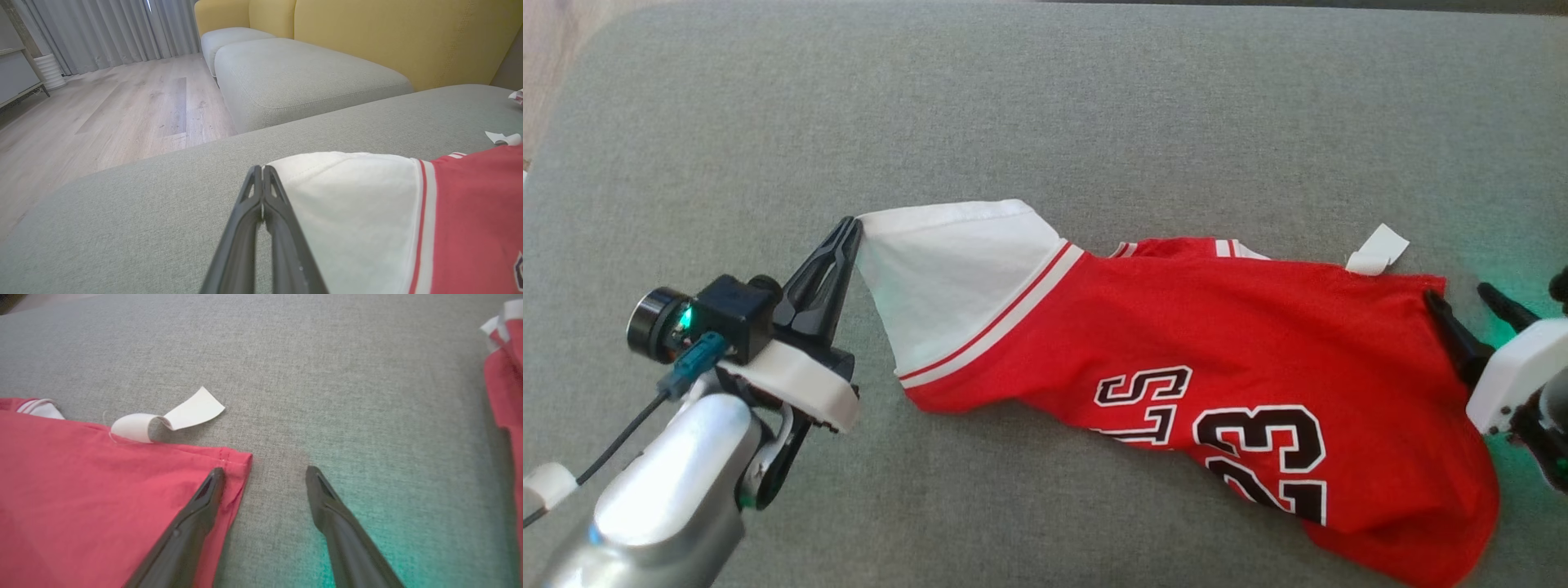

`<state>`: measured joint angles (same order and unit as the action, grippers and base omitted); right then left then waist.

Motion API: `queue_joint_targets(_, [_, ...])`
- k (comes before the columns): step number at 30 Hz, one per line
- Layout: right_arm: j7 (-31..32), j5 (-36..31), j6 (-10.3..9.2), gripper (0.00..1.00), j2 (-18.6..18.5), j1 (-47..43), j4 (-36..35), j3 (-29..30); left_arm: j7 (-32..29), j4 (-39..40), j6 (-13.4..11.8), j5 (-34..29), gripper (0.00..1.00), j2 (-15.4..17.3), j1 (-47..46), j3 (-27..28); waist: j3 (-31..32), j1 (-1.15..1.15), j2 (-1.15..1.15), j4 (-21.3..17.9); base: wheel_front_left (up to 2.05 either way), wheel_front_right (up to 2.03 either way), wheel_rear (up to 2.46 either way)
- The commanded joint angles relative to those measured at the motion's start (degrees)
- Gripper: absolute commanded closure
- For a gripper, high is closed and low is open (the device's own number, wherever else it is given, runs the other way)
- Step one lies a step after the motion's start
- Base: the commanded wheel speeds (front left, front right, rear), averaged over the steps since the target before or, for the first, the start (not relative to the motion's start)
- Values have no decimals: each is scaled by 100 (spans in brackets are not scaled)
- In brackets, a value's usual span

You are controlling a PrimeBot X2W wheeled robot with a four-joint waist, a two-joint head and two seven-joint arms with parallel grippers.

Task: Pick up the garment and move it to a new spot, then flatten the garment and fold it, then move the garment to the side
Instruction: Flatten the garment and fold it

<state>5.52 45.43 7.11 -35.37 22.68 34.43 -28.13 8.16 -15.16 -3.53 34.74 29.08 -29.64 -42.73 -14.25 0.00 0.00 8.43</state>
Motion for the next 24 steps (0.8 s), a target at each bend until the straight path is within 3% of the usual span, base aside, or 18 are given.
queue_joint_targets(1, [-90,60,37,0,-237,-96,-130,-90,62,106,-21,-2,100,208,-233,234,-7,0,0,8,0,0,0])
queue_joint_targets(6, [-170,137,37,0,-309,-55,-58,-426,80,100,31,1,100,168,-243,161,-46,0,0,86,0,0,0])
queue_joint_targets(7, [-178,139,37,7,-320,-38,-40,-485,81,95,45,-3,100,163,-253,146,-46,0,0,101,0,0,0])
queue_joint_targets(8, [-193,151,37,36,-329,-25,-22,-533,82,88,58,-6,100,160,-261,133,-41,0,0,117,0,0,0])
queue_joint_targets(9, [-208,167,37,77,-339,-13,-1,-577,84,79,71,-9,100,159,-270,122,-36,0,0,132,0,0,0])
queue_joint_targets(10, [-231,176,37,100,-355,-3,14,-631,88,69,83,-11,100,159,-277,111,-23,0,0,148,0,0,0])
queue_joint_targets(15, [-688,134,37,100,-509,62,45,-702,197,31,98,-83,100,219,-282,83,154,0,0,151,0,0,0])
queue_joint_targets(24, [-1575,-80,37,100,-864,213,-277,-194,464,113,69,-532,100,562,-611,134,801,0,0,-74,0,0,0])
